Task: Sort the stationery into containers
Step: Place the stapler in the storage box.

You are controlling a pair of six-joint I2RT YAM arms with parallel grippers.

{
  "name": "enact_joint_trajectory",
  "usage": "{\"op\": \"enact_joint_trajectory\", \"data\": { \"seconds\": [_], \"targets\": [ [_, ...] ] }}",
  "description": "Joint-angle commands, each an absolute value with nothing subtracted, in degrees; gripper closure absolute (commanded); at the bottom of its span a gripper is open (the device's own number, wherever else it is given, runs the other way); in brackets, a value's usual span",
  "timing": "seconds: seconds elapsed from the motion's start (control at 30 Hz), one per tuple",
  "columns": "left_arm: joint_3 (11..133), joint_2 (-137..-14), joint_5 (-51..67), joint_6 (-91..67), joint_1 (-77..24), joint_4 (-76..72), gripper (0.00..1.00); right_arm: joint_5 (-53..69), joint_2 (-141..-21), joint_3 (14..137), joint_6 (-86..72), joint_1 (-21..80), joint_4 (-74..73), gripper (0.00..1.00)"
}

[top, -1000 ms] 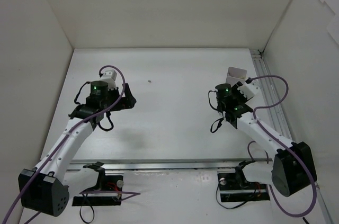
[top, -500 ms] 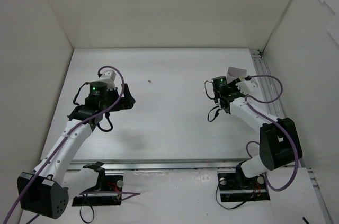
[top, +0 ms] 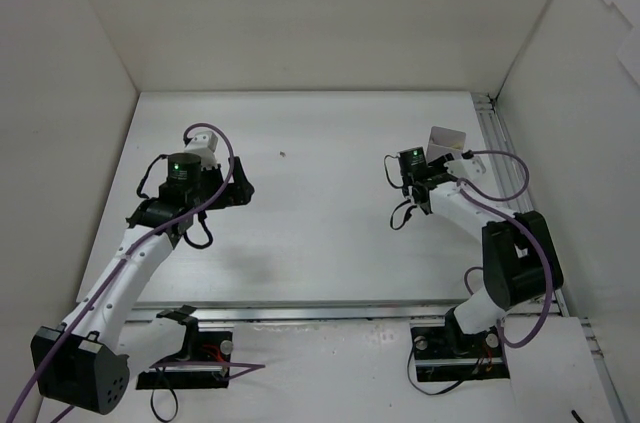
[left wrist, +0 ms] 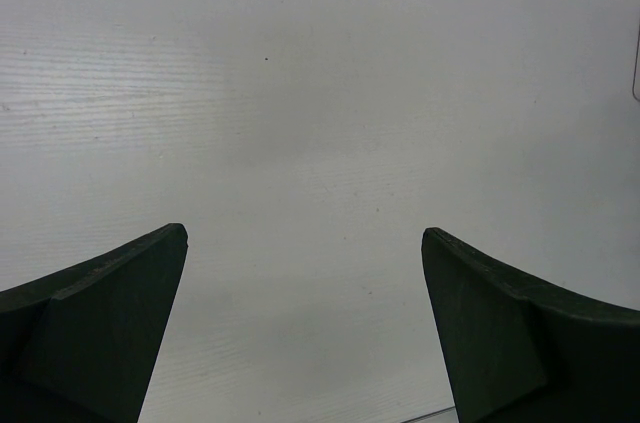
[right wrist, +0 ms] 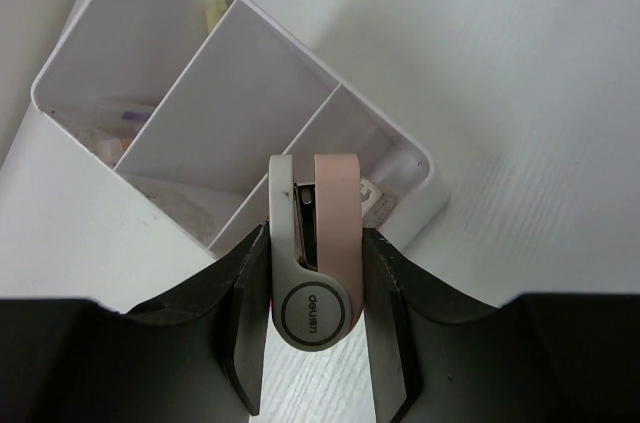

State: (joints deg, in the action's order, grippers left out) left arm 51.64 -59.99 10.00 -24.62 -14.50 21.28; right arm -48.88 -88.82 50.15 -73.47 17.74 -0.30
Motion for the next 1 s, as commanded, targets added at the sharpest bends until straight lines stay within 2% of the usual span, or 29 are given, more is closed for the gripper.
{"op": "enact_joint_trajectory", "data": {
  "seconds": [0.0, 0.5, 0.7, 0.83, 0.97],
  "targets": [
    [54.7, -59.0, 9.1, -23.7, -14.5, 20.4, 0.0, -52.6, -88.3, 51.3, -76.0, 16.6, 0.3, 0.81],
    [55.2, -59.3, 9.0, -24.0, -14.5, 20.7, 0.0, -50.9, -91.4, 52.9, -80.0, 14.1, 0.4, 0.73],
    [55.2, -59.7, 9.2, -24.3, -14.5, 20.8, 0.0, -50.5, -92.8, 54.1, -82.5, 14.1, 0.4, 0.65],
    [55.1, -59.1, 9.1, -24.3, -14.5, 21.3, 0.0, -50.4, -92.9, 53.9, -84.1, 14.1, 0.4, 0.64],
    [54.8, -58.6, 9.6, -24.1, -14.5, 21.2, 0.0, -49.7, -92.1, 53.3, -85.7, 14.1, 0.4, 0.56]
  ]
}}
